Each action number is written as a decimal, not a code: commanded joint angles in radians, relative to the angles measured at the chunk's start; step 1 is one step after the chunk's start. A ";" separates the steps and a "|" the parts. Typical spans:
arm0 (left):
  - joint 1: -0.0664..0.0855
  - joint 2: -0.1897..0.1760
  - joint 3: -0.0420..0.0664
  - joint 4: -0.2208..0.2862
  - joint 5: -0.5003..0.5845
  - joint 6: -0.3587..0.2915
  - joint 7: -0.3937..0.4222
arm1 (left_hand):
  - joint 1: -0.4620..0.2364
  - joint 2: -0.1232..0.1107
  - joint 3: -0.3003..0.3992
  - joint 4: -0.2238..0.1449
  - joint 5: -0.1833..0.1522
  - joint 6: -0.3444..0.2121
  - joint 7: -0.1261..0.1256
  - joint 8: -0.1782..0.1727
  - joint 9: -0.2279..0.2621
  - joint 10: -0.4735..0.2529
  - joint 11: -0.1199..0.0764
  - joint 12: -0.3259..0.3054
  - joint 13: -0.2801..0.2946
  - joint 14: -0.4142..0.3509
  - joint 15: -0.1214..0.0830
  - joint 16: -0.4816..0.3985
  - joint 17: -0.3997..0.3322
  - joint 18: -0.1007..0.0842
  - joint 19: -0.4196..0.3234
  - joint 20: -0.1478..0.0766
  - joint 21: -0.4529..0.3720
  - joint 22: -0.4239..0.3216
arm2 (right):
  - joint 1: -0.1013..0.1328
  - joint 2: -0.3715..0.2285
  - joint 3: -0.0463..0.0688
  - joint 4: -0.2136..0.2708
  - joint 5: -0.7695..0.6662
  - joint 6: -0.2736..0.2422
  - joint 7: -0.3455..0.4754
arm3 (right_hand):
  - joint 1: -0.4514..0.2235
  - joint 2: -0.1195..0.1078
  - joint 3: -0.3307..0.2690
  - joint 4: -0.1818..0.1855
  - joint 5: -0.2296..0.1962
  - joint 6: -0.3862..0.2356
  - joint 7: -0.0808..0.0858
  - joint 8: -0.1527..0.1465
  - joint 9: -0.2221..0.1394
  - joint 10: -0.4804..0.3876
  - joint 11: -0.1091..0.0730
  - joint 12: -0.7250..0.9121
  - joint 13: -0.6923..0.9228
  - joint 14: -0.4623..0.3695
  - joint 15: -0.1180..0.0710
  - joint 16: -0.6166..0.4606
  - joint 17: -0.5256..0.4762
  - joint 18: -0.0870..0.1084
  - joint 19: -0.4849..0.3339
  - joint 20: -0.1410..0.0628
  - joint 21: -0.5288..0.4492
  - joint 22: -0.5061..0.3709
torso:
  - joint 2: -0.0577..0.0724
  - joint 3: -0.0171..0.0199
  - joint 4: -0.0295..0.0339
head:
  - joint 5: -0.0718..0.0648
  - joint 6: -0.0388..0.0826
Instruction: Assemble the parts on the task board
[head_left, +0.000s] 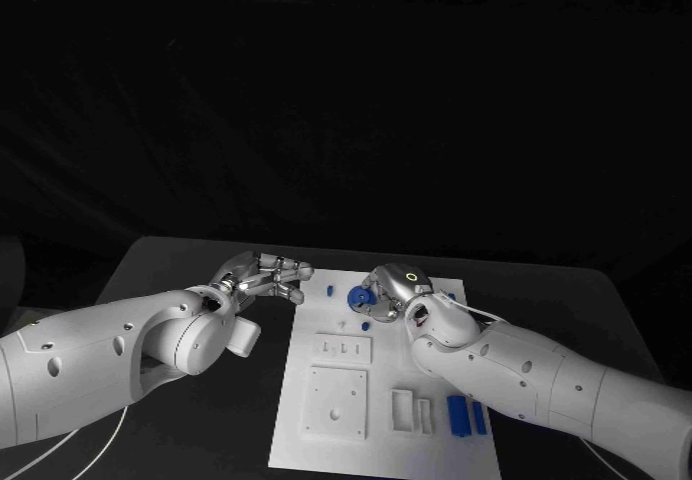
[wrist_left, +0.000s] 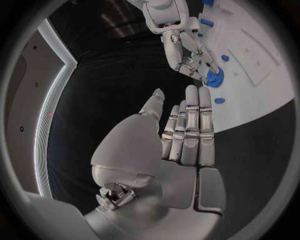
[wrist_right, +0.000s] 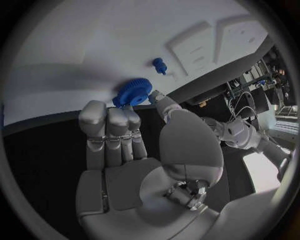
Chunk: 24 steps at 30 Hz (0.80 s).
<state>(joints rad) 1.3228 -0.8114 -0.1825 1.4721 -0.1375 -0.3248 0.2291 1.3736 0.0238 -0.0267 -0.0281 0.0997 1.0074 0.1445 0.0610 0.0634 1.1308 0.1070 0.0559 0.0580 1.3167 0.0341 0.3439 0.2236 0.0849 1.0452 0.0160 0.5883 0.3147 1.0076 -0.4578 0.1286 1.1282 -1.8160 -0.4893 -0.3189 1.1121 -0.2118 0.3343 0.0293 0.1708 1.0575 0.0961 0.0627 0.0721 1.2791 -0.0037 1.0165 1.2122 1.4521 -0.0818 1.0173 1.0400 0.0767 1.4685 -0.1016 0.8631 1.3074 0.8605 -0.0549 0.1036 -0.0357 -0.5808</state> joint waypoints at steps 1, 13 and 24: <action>0.001 0.002 0.001 0.001 0.003 0.014 0.003 | -0.007 0.004 0.000 -0.002 0.004 -0.005 0.001 0.003 0.002 -0.008 0.000 0.003 0.001 -0.007 0.000 0.001 -0.001 -0.001 -0.005 0.001 0.004 -0.001 | -0.001 -0.003 -0.001 0.000 0.012 0.030 0.007 | -0.004 -0.001 0.001 0.006 0.009 0.001 -0.002 0.001 0.002 -0.004 -0.002 0.000 0.001 0.001 0.006 -0.001 0.002 0.005 0.059 0.006 -0.001 0.110 | 0.000 -0.0001 -0.0009 | 0.000 0.001; 0.001 -0.004 0.001 0.003 0.003 0.012 0.003 | -0.006 0.004 0.002 -0.003 0.005 -0.006 0.001 0.003 0.002 -0.009 0.000 0.003 0.002 -0.007 0.000 0.000 -0.001 -0.001 -0.006 0.001 0.005 -0.002 | -0.010 -0.043 -0.001 0.024 0.037 0.037 0.010 | -0.020 0.006 0.017 0.011 0.032 0.011 -0.005 0.001 0.002 0.002 -0.005 0.010 0.007 0.002 0.004 0.005 0.008 0.004 0.059 0.004 0.009 0.112 | 0.000 0.0011 -0.0025 | 0.000 -0.002; 0.001 -0.011 0.001 0.005 0.003 0.009 0.003 | -0.006 0.004 0.002 -0.003 0.005 -0.006 0.001 0.003 0.002 -0.009 0.000 0.003 0.002 -0.007 0.000 0.000 -0.001 -0.001 -0.006 0.001 0.005 -0.002 | -0.021 -0.090 0.001 0.058 0.056 -0.023 0.001 | -0.031 0.005 0.033 0.014 0.047 0.024 -0.009 0.001 0.003 0.005 -0.007 0.013 0.010 0.002 0.002 0.008 0.011 0.004 0.060 0.002 0.012 0.112 | -0.001 0.0021 -0.0036 | -0.001 0.000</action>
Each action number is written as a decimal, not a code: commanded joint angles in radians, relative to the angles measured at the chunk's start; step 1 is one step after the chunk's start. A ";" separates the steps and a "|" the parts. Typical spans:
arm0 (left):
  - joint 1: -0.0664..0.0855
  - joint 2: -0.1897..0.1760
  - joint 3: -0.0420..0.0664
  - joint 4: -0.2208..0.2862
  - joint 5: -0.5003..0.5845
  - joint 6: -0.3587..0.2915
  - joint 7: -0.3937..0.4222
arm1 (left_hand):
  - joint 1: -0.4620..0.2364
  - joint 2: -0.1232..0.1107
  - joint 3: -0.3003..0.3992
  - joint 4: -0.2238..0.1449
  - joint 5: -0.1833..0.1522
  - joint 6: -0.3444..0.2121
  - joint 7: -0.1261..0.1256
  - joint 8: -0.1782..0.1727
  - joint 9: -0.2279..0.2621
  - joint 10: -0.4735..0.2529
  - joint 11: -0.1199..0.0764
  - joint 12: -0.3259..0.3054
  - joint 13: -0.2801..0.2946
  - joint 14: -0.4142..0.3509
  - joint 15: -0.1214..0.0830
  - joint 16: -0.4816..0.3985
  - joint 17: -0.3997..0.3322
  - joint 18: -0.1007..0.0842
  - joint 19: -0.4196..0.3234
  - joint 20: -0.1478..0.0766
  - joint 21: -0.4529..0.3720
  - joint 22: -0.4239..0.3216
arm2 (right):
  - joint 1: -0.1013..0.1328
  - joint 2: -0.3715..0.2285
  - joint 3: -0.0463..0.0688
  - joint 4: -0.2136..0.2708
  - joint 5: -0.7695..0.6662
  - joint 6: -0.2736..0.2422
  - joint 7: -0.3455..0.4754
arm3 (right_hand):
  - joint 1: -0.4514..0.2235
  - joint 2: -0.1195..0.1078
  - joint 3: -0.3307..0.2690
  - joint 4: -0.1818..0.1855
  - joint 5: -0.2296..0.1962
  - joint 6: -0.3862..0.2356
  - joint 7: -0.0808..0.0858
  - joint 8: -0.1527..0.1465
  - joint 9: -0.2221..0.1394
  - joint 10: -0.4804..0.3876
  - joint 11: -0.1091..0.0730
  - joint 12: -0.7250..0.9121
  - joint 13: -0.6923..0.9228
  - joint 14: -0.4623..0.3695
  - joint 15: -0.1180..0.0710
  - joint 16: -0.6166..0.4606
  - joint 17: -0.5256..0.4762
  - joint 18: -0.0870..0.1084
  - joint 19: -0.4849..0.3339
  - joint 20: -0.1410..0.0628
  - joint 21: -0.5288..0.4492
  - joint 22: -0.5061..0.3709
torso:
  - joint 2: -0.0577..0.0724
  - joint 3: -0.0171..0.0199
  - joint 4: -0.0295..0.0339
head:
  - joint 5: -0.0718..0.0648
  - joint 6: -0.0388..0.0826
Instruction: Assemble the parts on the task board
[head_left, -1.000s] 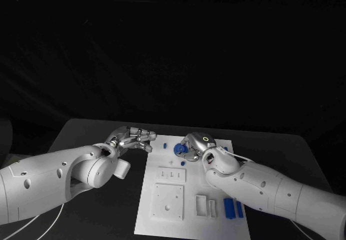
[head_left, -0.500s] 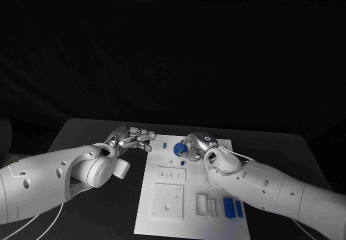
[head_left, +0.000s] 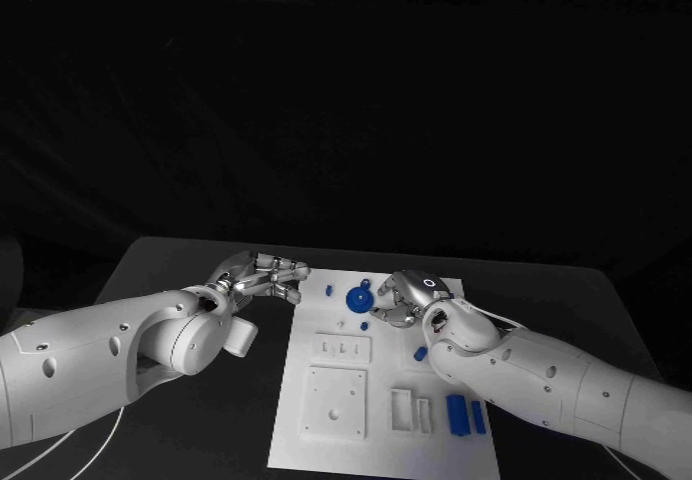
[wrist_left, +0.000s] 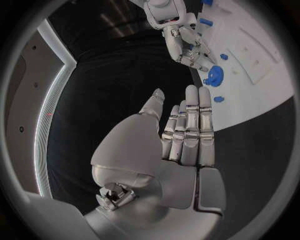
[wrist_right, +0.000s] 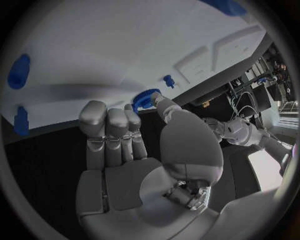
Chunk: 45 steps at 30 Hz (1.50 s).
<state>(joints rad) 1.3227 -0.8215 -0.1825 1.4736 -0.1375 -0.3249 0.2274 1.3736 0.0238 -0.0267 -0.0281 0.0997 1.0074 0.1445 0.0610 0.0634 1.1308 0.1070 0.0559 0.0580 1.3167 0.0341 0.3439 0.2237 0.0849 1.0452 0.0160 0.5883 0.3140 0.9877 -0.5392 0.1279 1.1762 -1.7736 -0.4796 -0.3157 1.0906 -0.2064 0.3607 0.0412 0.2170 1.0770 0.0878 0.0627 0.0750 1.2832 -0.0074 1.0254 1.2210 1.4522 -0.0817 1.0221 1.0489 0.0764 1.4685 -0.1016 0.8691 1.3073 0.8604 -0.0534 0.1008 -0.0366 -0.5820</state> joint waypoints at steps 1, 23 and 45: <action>0.001 -0.002 0.001 0.004 0.002 0.009 0.005 | -0.006 0.004 0.002 -0.003 0.005 -0.006 0.001 0.003 0.002 -0.009 0.000 0.003 0.002 -0.007 0.000 0.000 -0.001 -0.001 -0.006 0.001 0.005 -0.001 | -0.002 -0.016 0.004 0.018 0.017 -0.042 -0.002 | -0.011 0.000 0.008 0.003 0.000 0.005 -0.001 0.001 0.000 0.002 -0.004 0.004 0.001 0.002 0.002 0.004 0.002 0.004 0.060 0.002 0.007 0.112 | -0.001 0.0001 -0.0002 | -0.001 0.002; 0.000 -0.012 0.001 -0.040 0.000 0.009 0.020 | 0.004 0.003 0.008 -0.009 0.008 0.000 -0.002 0.004 0.002 0.016 -0.004 0.003 0.001 -0.011 -0.001 -0.003 -0.003 -0.002 -0.011 0.000 0.007 -0.002 | -0.005 -0.248 0.174 0.037 0.438 0.118 0.392 | 0.182 0.051 -0.048 -0.206 0.110 -0.023 0.019 0.001 -0.006 -0.019 0.006 -0.012 -0.004 -0.007 0.009 -0.021 -0.009 -0.004 0.043 0.007 -0.036 0.106 | -0.012 0.0279 -0.0294 | 0.006 0.016; -0.009 -0.001 0.001 -0.070 -0.011 0.061 0.056 | 0.005 -0.001 0.014 -0.057 0.008 0.001 -0.002 0.003 0.002 0.017 -0.006 0.003 0.001 -0.022 0.002 -0.043 -0.023 -0.007 -0.038 0.003 0.000 -0.005 | -0.072 -0.228 0.204 -0.159 0.480 0.211 0.508 | 0.183 0.077 -0.092 -0.296 0.154 -0.047 0.024 0.000 -0.007 -0.029 0.009 -0.020 -0.015 -0.010 0.012 -0.027 -0.001 0.000 0.038 0.010 -0.034 0.106 | -0.009 0.0389 -0.0299 | 0.005 0.011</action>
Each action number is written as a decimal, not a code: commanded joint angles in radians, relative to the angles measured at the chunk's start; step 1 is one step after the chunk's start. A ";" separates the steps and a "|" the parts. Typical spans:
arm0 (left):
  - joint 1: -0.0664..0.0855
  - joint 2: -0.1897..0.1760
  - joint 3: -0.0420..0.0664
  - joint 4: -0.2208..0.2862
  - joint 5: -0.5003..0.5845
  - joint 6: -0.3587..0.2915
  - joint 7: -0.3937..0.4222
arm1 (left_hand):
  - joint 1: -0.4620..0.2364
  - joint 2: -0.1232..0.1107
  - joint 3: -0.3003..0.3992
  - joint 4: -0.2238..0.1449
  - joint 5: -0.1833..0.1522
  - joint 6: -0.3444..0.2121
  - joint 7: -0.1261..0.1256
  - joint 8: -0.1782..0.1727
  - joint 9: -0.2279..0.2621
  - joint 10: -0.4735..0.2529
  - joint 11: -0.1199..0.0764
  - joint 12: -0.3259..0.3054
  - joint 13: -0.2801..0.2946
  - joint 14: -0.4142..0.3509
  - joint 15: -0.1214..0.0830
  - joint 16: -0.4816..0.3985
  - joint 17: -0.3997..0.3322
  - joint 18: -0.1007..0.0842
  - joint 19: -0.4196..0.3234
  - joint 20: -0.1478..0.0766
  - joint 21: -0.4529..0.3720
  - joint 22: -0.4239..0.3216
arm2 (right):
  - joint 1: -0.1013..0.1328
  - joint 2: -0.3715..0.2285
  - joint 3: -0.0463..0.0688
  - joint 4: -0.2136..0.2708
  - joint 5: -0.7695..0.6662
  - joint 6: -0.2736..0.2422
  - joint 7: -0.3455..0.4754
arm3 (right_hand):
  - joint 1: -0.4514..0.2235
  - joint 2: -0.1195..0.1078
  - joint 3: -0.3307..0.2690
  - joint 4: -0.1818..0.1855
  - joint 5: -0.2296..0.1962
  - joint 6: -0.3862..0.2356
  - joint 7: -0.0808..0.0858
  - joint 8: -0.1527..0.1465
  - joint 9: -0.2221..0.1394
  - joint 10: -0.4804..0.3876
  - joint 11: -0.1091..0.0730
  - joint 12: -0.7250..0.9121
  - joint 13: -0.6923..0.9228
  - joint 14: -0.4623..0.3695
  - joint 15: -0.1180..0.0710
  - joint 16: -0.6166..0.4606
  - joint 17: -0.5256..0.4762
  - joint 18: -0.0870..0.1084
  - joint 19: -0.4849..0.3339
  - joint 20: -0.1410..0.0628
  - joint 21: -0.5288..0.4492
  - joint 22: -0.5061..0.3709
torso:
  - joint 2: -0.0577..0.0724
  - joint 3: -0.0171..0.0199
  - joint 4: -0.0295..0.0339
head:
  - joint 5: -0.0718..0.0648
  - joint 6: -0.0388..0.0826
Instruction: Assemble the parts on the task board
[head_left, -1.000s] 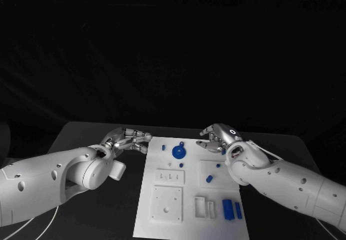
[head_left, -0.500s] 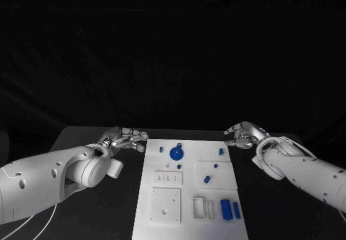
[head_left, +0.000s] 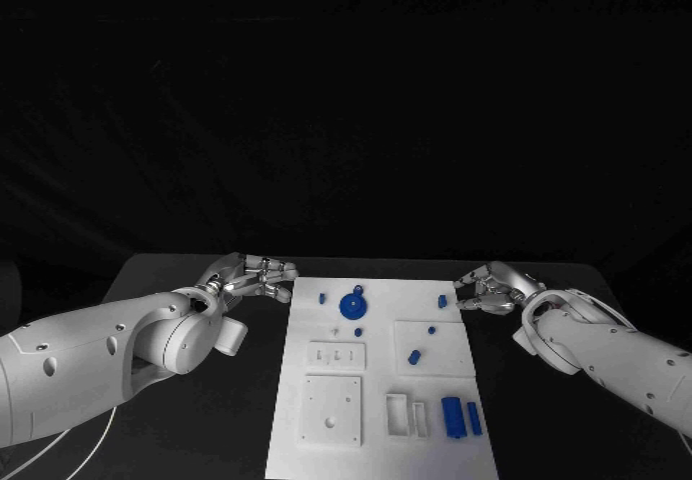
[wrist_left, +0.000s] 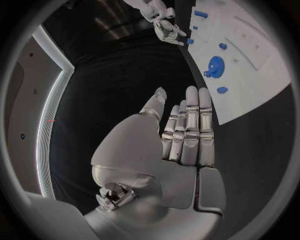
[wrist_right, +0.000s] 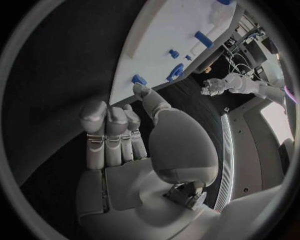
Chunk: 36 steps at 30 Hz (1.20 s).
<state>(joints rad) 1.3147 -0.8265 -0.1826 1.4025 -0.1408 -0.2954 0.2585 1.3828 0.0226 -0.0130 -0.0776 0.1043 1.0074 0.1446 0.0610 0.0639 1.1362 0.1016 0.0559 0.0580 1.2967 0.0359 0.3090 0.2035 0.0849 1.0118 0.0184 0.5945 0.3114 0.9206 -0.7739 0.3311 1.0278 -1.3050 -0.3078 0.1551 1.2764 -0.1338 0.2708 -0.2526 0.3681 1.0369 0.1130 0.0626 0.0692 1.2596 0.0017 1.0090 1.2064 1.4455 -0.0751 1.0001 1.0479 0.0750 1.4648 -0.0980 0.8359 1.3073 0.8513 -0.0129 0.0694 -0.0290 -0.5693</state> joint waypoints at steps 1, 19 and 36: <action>-0.001 0.004 0.001 0.000 -0.008 0.032 0.025 | -0.004 0.000 0.000 -0.008 0.003 0.001 -0.002 0.003 0.001 0.012 -0.001 0.003 0.001 -0.001 0.000 -0.010 -0.004 -0.007 -0.004 0.001 -0.006 -0.003 | -0.008 0.011 0.001 -0.017 0.011 0.040 0.038 | -0.003 0.006 -0.006 -0.003 0.005 -0.007 -0.001 0.000 -0.001 -0.006 0.000 -0.003 0.000 -0.002 0.005 -0.005 0.001 0.001 0.042 0.007 -0.001 0.107 | 0.000 -0.0023 0.0024 | -0.003 -0.004; -0.003 0.010 0.001 -0.003 -0.009 0.035 0.021 | -0.006 0.002 0.001 -0.011 0.004 -0.002 -0.001 0.003 0.001 0.009 0.000 0.002 0.001 0.002 0.000 -0.015 -0.006 -0.008 -0.002 0.001 -0.010 -0.006 | -0.031 0.076 0.001 -0.086 0.027 -0.006 0.036 | -0.015 0.023 -0.044 0.015 -0.020 -0.005 -0.002 0.000 0.000 0.000 0.000 0.011 0.008 0.002 0.006 0.005 0.013 0.005 0.044 0.008 0.007 0.108 | 0.000 -0.0058 0.0025 | -0.001 -0.011; -0.003 0.012 0.001 -0.002 -0.009 0.040 0.015 | -0.007 0.004 0.000 -0.011 0.003 -0.003 0.000 0.003 0.001 0.006 0.001 0.003 0.001 0.006 -0.001 -0.014 -0.004 -0.007 0.002 0.000 -0.008 -0.006 | -0.032 0.103 0.001 -0.111 0.040 -0.030 0.028 | -0.015 0.045 -0.024 0.042 -0.087 0.025 -0.007 0.000 0.000 0.006 -0.003 0.024 0.016 0.005 0.004 0.015 0.026 0.004 0.046 0.007 0.019 0.110 | -0.002 -0.0067 0.0028 | -0.002 -0.010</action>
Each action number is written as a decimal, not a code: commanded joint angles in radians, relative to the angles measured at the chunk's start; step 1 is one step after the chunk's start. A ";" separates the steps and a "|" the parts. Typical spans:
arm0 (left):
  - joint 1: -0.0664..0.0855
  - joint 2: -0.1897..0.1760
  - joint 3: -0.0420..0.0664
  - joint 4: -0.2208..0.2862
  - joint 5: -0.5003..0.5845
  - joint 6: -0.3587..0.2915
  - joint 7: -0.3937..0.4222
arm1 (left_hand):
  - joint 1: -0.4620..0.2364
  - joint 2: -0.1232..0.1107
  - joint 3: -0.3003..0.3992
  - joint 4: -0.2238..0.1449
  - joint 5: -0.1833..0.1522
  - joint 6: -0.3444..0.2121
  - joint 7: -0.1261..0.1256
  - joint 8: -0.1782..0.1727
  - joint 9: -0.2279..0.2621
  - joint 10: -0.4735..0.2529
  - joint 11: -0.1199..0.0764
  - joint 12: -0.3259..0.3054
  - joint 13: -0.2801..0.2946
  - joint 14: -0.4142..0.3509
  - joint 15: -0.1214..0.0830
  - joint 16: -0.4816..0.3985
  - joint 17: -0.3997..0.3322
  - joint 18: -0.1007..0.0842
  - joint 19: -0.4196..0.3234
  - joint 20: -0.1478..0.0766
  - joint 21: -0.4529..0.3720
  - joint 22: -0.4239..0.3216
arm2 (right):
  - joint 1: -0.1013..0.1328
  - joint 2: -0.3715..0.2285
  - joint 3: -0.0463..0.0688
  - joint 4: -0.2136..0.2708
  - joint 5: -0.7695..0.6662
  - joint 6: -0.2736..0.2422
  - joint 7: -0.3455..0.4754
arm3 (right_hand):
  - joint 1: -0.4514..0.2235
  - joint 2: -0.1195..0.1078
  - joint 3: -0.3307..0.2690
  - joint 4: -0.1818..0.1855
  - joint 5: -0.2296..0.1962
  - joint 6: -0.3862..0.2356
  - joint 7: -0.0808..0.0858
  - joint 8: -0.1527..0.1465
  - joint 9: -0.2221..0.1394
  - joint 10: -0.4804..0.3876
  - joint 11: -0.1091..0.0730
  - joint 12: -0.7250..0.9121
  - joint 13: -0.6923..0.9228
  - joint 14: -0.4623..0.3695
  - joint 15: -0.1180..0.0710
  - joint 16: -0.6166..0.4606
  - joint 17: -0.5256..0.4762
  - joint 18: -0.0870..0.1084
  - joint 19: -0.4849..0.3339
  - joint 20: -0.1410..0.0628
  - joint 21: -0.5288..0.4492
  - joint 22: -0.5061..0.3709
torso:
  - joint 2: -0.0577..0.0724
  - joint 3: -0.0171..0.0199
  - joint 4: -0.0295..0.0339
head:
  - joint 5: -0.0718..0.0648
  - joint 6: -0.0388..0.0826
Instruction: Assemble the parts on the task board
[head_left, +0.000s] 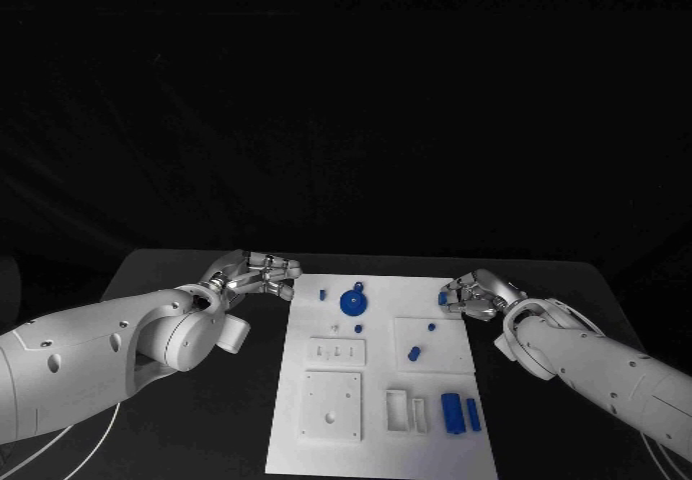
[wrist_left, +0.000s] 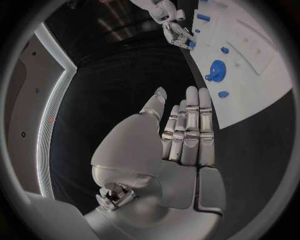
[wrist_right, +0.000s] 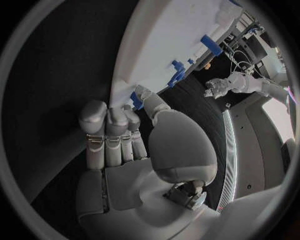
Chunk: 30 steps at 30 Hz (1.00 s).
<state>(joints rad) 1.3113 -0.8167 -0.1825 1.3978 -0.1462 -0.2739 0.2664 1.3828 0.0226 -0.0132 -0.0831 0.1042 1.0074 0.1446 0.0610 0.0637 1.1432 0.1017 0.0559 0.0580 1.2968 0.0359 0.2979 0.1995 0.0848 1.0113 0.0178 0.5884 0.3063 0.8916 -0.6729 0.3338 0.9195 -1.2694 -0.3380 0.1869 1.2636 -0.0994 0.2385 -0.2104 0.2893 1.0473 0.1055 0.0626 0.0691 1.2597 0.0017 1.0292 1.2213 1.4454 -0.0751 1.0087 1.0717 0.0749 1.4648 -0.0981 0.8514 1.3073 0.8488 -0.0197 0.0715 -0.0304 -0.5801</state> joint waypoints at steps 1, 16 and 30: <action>0.000 0.003 0.001 0.002 -0.004 0.018 0.007 | -0.007 0.004 0.000 -0.005 0.003 -0.003 0.000 0.003 0.001 -0.001 0.001 0.003 0.001 0.006 -0.001 -0.003 0.000 -0.007 0.002 0.000 -0.002 -0.001 | -0.003 0.003 -0.001 -0.004 0.005 0.001 -0.004 | -0.003 0.011 0.013 0.000 -0.011 0.020 -0.001 0.000 0.000 0.007 -0.004 0.005 0.002 0.005 0.003 0.007 0.003 0.003 0.046 0.006 0.007 0.111 | 0.000 -0.0001 0.0007 | 0.000 0.001; 0.000 0.004 0.001 0.002 -0.005 0.020 -0.001 | -0.008 0.005 0.000 -0.004 0.004 -0.004 0.000 0.003 0.001 -0.002 0.001 0.002 0.001 0.007 -0.001 -0.001 0.002 -0.007 0.003 0.000 -0.001 -0.001 | -0.003 0.015 -0.002 -0.008 0.005 0.006 -0.007 | -0.004 0.021 0.033 -0.001 -0.044 0.051 -0.009 0.000 -0.001 0.012 -0.006 0.013 0.008 0.006 0.000 0.012 0.011 -0.001 0.045 0.003 0.015 0.112 | 0.000 0.0011 -0.0012 | 0.005 0.001; 0.000 0.004 0.001 0.001 -0.008 0.020 -0.006 | -0.005 0.005 0.000 -0.004 0.004 -0.005 0.000 0.003 0.001 -0.002 0.001 0.002 0.001 0.006 -0.001 0.001 0.003 -0.007 0.003 0.000 0.000 -0.001 | -0.003 0.018 -0.002 -0.010 0.005 -0.001 -0.008 | 0.000 0.055 0.068 -0.003 -0.088 0.119 -0.027 0.004 0.004 0.013 -0.014 0.014 0.011 0.005 -0.007 0.010 0.014 -0.005 0.043 -0.003 0.020 0.112 | 0.000 0.0010 -0.0008 | 0.003 0.001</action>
<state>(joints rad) 1.3112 -0.8149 -0.1825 1.3976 -0.1484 -0.2691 0.2582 1.3828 0.0226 -0.0132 -0.0830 0.1042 1.0074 0.1445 0.0610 0.0636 1.1431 0.1017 0.0559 0.0580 1.2968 0.0358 0.2979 0.2017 0.0848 1.0113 0.0178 0.5884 0.3065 0.8921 -0.6561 0.3340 0.9119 -1.2606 -0.3472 0.1855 1.2623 -0.0529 0.3020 -0.2138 0.2041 1.1583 0.0818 0.0598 0.0688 1.2694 -0.0079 1.0409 1.2321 1.4490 -0.0785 1.0174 1.0863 0.0753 1.4648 -0.0981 0.8672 1.3073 0.8484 -0.0186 0.0705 -0.0273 -0.5803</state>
